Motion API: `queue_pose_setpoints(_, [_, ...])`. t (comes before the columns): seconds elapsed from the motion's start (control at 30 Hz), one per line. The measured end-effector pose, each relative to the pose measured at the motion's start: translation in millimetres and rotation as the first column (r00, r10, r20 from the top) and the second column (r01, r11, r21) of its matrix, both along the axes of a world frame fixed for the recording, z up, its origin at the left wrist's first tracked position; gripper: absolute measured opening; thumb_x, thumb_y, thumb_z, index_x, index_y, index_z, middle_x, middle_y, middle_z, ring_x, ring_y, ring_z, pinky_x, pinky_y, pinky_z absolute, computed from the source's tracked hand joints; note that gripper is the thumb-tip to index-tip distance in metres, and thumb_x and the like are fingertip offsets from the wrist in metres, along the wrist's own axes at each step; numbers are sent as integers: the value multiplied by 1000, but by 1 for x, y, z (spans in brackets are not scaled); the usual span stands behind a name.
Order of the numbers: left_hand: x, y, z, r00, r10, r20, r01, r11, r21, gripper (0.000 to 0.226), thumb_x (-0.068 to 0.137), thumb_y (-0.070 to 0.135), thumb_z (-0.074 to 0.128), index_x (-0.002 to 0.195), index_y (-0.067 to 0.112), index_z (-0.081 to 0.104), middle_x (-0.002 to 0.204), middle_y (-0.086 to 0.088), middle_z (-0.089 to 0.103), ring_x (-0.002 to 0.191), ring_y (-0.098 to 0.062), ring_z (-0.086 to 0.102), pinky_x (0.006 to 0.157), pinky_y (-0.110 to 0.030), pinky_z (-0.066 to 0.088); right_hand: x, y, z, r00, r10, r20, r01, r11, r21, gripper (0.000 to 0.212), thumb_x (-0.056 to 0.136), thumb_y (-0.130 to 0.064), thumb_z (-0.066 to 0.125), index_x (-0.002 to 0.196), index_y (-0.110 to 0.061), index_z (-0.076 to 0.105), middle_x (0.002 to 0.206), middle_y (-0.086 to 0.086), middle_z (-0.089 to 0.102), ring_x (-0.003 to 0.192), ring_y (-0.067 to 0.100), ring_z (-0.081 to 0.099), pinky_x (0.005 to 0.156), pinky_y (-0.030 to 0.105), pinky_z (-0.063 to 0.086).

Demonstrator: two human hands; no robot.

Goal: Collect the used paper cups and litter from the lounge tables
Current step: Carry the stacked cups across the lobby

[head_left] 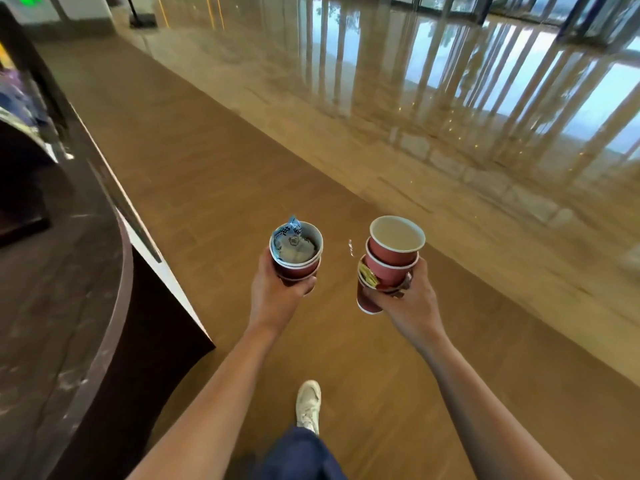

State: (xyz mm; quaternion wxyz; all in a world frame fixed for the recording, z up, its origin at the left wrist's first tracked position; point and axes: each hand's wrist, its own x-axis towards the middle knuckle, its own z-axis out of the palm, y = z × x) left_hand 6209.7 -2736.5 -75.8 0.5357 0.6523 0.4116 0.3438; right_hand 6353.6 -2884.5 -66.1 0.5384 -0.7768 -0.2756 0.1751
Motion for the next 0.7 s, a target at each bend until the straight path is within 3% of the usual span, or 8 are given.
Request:
queue_pose_setpoints(0.2, [56, 83, -1, 999, 10, 31, -10, 1000, -7, 75, 65, 0, 84, 126, 25, 48, 108, 15, 60, 104, -8, 59, 90, -21, 47, 60, 86, -4, 1000, 19, -20, -19, 1000, 9, 77, 65, -21, 85, 125, -34, 39, 104, -22, 59, 97, -5, 59, 73, 10, 45])
queue_pose_setpoints(0.33, [90, 146, 6, 999, 19, 47, -18, 1000, -15, 69, 66, -4, 81, 119, 26, 49, 102, 20, 59, 93, 4, 58, 73, -3, 45, 98, 150, 0, 1000, 14, -14, -14, 1000, 12, 78, 66, -19, 85, 127, -30, 38, 103, -24, 56, 95, -8, 56, 68, 4, 44])
queue_pose_setpoints(0.47, [121, 202, 11, 998, 31, 55, -31, 1000, -1, 68, 66, -6, 81, 117, 25, 48, 102, 19, 59, 91, 6, 58, 70, -3, 44, 133, 208, 3, 999, 40, -22, -40, 999, 26, 78, 66, -17, 84, 128, -29, 38, 103, -27, 54, 92, -15, 54, 69, 3, 43])
queue_pose_setpoints(0.7, [173, 282, 5, 997, 72, 24, -72, 997, -7, 70, 66, -2, 82, 119, 29, 47, 105, 19, 61, 94, 6, 59, 77, -5, 46, 194, 293, -5, 996, 63, -59, -62, 998, 13, 73, 65, -18, 85, 121, -30, 40, 101, -24, 57, 94, -8, 57, 80, 20, 46])
